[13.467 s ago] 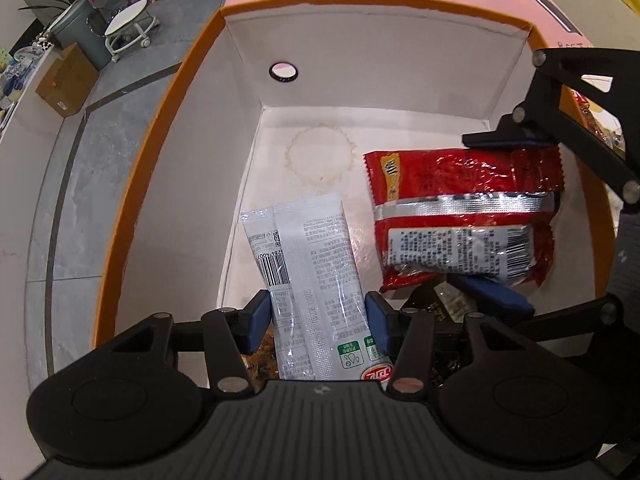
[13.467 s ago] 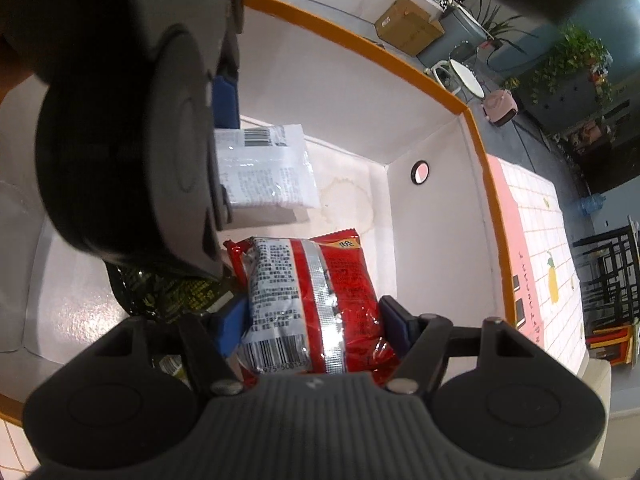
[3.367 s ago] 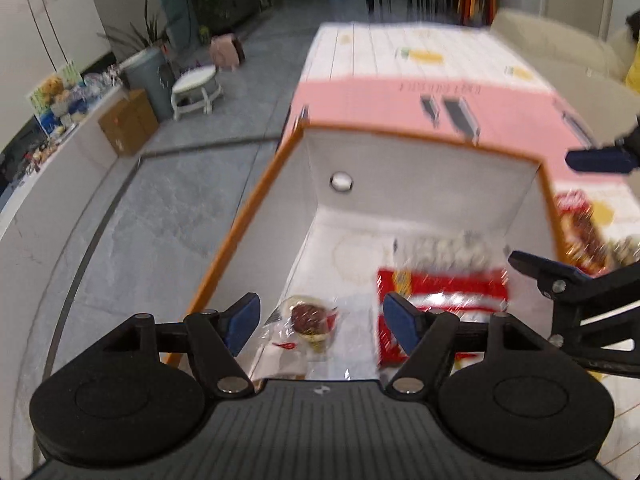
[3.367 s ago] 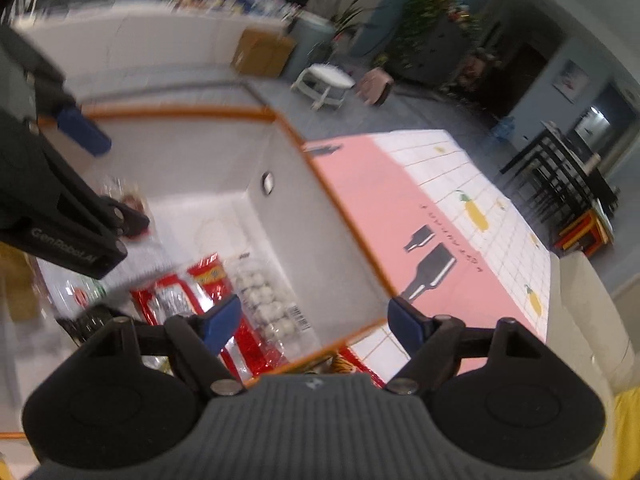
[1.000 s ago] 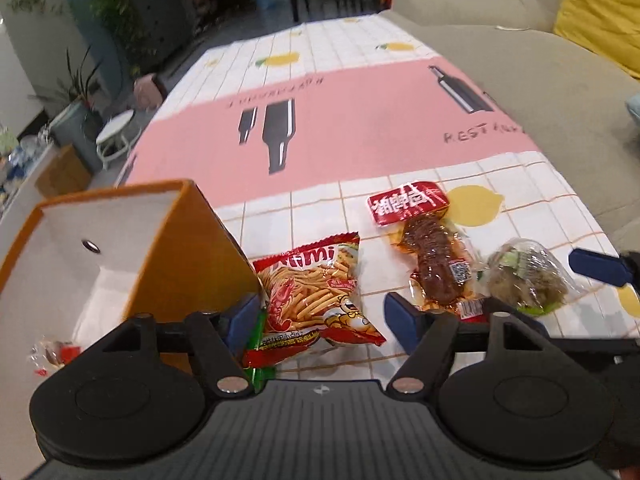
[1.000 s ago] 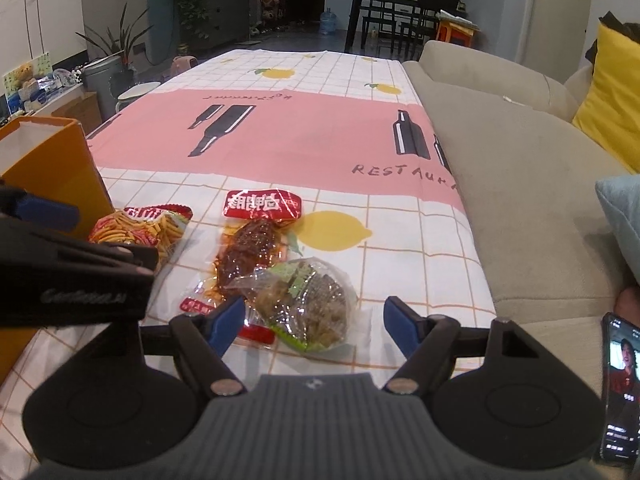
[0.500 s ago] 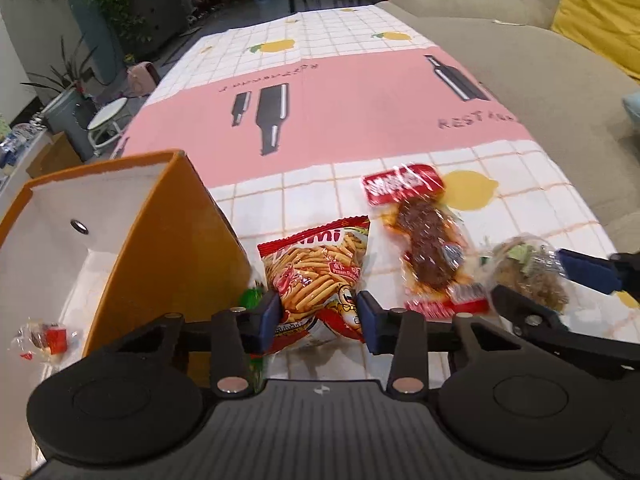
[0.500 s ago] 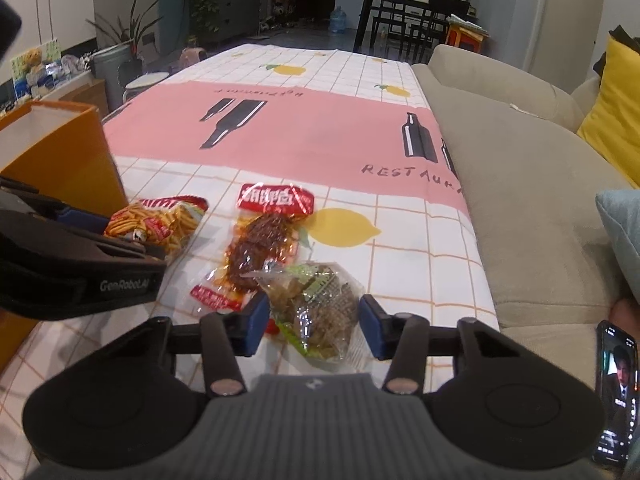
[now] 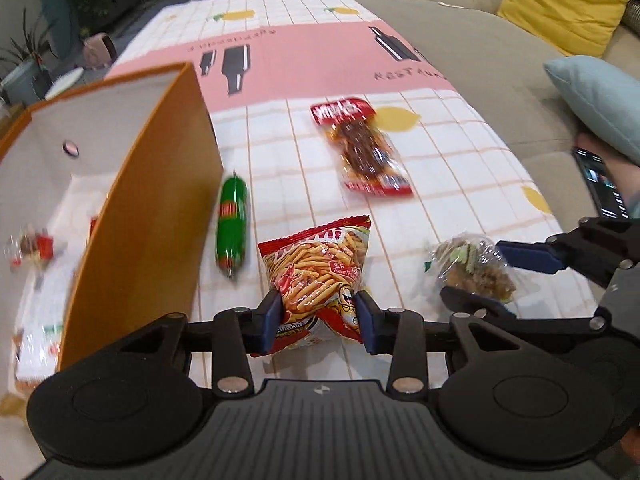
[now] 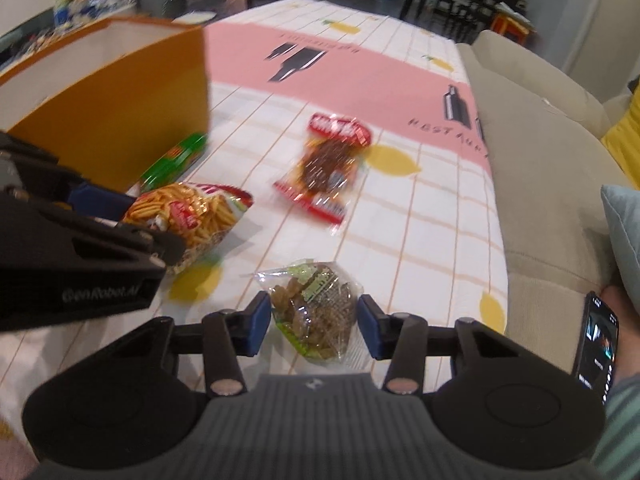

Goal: Organize snacks
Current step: 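Close left gripper on the MIMI bag while right gripper grasps the clear nut bag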

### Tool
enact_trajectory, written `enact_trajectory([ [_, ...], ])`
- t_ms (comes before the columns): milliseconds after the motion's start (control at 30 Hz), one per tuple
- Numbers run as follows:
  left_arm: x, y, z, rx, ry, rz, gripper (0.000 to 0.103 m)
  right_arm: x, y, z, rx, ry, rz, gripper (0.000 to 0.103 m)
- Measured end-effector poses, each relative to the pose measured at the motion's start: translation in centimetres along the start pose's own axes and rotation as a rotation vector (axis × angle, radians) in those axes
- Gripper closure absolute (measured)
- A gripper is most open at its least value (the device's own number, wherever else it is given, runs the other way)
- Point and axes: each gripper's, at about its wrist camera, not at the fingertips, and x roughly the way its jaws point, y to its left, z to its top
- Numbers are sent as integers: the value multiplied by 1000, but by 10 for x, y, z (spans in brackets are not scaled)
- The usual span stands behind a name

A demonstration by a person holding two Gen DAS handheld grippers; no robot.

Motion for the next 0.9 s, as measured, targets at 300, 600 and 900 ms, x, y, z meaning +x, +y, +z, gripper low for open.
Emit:
enact_trajectory([
  [300, -17, 2, -29, 24, 26, -44, 58, -30, 24, -33, -90, 48, 11, 57],
  [600, -19, 5, -34, 16, 22, -58, 47, -35, 29, -38, -101, 70, 11, 48],
  [900, -28, 11, -30, -51, -49, -80, 21, -60, 20, -38, 18, -4, 87, 24],
])
